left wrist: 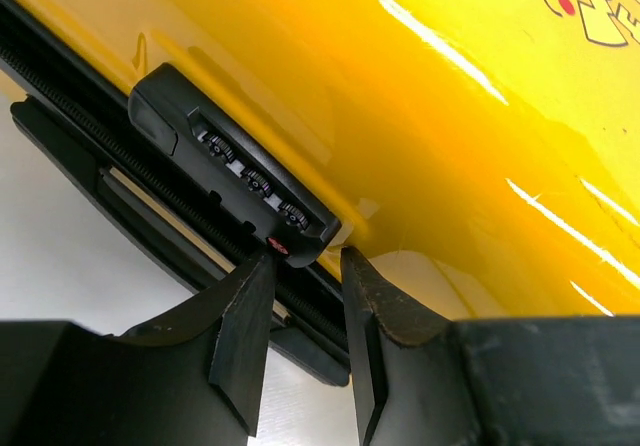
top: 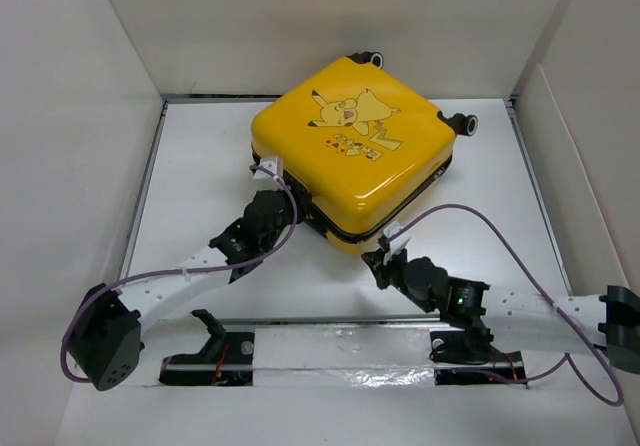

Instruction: Pack the luggage

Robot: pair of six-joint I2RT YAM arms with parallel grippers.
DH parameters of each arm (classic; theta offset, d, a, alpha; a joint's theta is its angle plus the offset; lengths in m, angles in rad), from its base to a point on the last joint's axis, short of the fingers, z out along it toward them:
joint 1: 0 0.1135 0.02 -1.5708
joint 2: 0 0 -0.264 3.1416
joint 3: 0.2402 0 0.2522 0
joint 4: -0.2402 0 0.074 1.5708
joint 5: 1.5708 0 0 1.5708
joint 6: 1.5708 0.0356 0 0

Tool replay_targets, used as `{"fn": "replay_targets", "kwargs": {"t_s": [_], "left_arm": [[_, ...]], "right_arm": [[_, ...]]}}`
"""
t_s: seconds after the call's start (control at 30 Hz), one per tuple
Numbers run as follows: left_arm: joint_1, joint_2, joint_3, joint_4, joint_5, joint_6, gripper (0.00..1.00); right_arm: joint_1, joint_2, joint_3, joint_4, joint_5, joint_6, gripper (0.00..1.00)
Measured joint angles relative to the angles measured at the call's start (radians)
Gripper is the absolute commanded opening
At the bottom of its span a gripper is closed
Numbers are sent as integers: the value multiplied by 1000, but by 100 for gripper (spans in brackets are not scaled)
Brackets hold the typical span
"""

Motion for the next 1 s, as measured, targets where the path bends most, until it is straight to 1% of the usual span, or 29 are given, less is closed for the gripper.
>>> {"fn": "replay_targets", "kwargs": {"t_s": [0.1,0.27,0.37,0.4,0.43,0.5,0.53,0.57,0.6,0.67,0.73,0.8,0.83,0.9,1.0], "left_arm": [[-6,21,-11,35,-14,-13,29],[-14,26,-37,86,-35,-34,29],[-19,-4,-45,74,-50,-36,32],[-22,-24,-49,67,-58,-36,35],[-27,-51,-51,63,-67,-37,44],[-27,-129,-50,51,-97,-40,50],[-13,-176,-50,51,-107,-43,55],[17,-225,-50,52,-122,-50,58],[56,-267,-50,53,-131,-55,58],[154,-337,-50,61,-153,-75,61],[248,-363,-50,73,-166,-104,62],[351,-359,-49,90,-143,-138,63],[404,-341,-47,97,-125,-156,63],[526,-258,-31,119,-47,-203,61],[685,-45,55,150,105,-275,59]], "right_arm": [[19,111,28,57,49,51,0],[41,399,122,286,125,114,0],[45,531,197,357,166,119,0],[49,555,213,370,177,119,0],[55,571,220,382,185,120,0],[61,582,220,400,189,126,0],[64,579,216,406,187,132,0],[67,571,204,416,185,137,0],[69,561,187,423,183,141,0],[70,510,136,431,161,152,0],[74,442,85,426,144,163,0],[75,376,52,401,129,171,0],[75,349,43,381,122,173,0],[75,304,39,341,112,174,0],[75,270,34,295,98,174,0]]}}
